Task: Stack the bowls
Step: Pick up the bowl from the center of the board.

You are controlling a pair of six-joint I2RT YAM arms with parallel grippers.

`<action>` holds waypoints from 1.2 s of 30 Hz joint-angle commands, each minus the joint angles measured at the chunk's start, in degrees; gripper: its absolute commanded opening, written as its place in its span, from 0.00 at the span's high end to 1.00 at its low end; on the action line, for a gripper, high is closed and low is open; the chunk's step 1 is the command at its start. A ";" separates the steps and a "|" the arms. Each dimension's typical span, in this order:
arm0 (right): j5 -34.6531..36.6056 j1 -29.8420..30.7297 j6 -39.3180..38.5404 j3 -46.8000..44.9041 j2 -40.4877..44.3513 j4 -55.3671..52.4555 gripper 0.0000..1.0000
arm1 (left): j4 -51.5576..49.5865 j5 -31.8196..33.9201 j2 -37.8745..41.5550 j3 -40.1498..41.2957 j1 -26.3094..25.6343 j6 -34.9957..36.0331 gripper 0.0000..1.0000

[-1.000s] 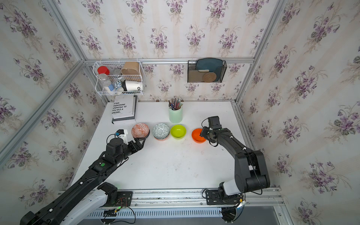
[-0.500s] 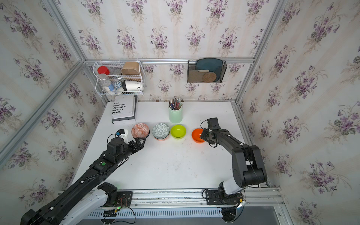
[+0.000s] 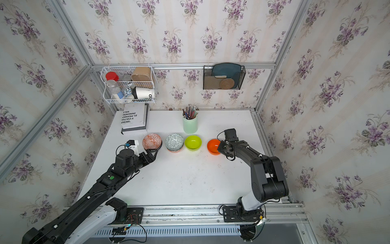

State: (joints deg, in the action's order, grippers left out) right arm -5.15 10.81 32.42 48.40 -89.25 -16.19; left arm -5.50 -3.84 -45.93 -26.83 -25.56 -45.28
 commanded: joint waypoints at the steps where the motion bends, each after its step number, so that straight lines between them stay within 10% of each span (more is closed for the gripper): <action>1: 0.60 -0.03 0.07 0.01 0.38 0.42 0.81 | 1.40 -0.09 0.31 0.07 -0.01 0.09 0.09; 7: 0.41 0.01 -0.03 1.08 1.63 -1.09 1.00 | 1.67 -0.01 0.79 0.44 -0.01 0.09 0.09; 36: 4.07 11.97 -1.60 23.38 -2.97 -16.46 1.00 | 3.68 -1.50 0.77 0.86 0.07 0.96 0.10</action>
State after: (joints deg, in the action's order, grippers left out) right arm -2.42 21.06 31.07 70.06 -91.61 -30.79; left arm -3.84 -4.14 -44.03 -25.06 -25.56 -45.25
